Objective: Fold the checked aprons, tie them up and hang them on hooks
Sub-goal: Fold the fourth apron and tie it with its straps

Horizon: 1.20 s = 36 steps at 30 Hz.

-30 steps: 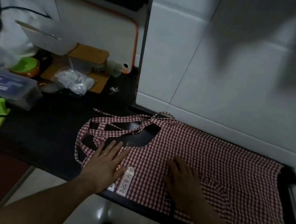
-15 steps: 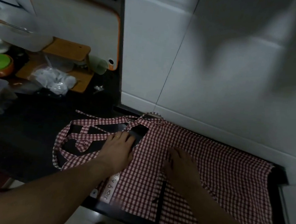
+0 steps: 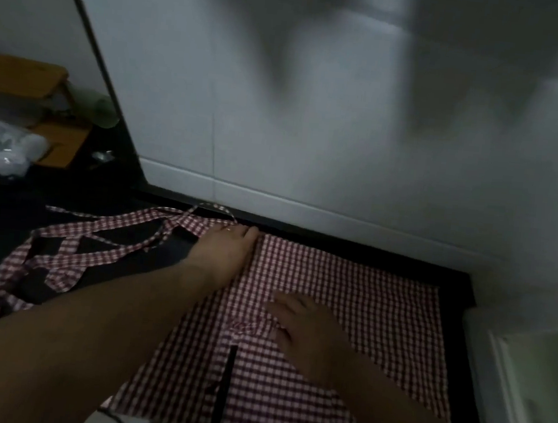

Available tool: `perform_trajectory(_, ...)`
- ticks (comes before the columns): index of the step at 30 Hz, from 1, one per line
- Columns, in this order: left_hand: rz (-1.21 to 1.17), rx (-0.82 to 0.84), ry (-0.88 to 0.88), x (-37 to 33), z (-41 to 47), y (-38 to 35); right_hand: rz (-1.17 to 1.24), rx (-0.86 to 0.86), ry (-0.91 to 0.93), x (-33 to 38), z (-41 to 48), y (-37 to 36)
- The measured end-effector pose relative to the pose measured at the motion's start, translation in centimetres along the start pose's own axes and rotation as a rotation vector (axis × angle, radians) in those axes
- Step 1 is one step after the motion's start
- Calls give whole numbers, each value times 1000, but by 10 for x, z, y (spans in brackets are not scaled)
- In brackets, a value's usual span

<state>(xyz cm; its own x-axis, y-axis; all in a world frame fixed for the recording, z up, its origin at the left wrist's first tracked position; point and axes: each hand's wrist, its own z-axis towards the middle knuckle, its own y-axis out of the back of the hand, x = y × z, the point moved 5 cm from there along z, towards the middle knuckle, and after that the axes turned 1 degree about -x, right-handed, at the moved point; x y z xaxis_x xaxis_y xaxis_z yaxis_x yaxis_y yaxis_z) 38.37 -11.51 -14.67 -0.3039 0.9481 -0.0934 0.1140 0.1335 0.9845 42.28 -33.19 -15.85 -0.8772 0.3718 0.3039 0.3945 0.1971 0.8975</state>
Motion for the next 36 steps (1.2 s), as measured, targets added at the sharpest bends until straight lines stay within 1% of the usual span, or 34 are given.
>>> perform_trajectory(1, -15, 25, 29, 2, 0, 0, 47, -25, 9, 1, -1, 2)
perform_trajectory(3, -41, 91, 76, 0, 7, 3, 114, -162, -79, -26, -6, 13)
perform_trajectory(6, -27, 155, 143, 6, 15, 6, 23, -414, -334, -94, -16, 45)
perform_trajectory(7, -14, 164, 158, 7, 15, 6, 10, -432, -414, -120, -22, 50)
perform_trajectory(8, -4, 166, 170, 10, 14, 6, 15, -391, -489, -144, -25, 55)
perform_trajectory(9, 10, 168, 180, 13, 12, 6, 15, -300, -544, -163, -28, 56)
perform_trajectory(11, 57, 181, 194, 18, 10, 9, 23, -104, -592, -186, -30, 56)
perform_trajectory(12, 83, 188, 195, 19, 11, 11, 11, -42, -596, -195, -29, 56)
perform_trajectory(15, 159, 179, 172, 24, 11, 17, -85, 63, -577, -203, -24, 64)
perform_trajectory(18, 322, 146, 74, 23, 11, 20, -156, 168, -512, -201, -23, 68)
perform_trajectory(20, 394, 201, 5, 20, 9, 19, -174, 220, -486, -201, -22, 66)
perform_trajectory(22, 393, 261, -30, 17, 10, 16, -153, 272, -473, -201, -22, 63)
perform_trajectory(25, 300, 298, -9, 19, 10, 13, -128, 329, -468, -204, -30, 62)
perform_trajectory(27, 252, 268, -7, 22, 9, 19, -80, 257, -450, -207, -34, 67)
perform_trajectory(29, 193, 181, -5, 24, 9, 37, -3, 60, -434, -209, -36, 84)
perform_trajectory(30, 162, 125, -1, 25, 8, 46, -5, -48, -421, -209, -35, 94)
perform_trajectory(31, 138, 69, -1, 25, 7, 60, -39, -141, -409, -206, -38, 108)
perform_trajectory(33, 117, -35, -8, 27, 3, 86, -159, -265, -404, -198, -42, 136)
perform_trajectory(36, 190, -169, -33, 27, -9, 125, -273, -368, -382, -185, -58, 175)
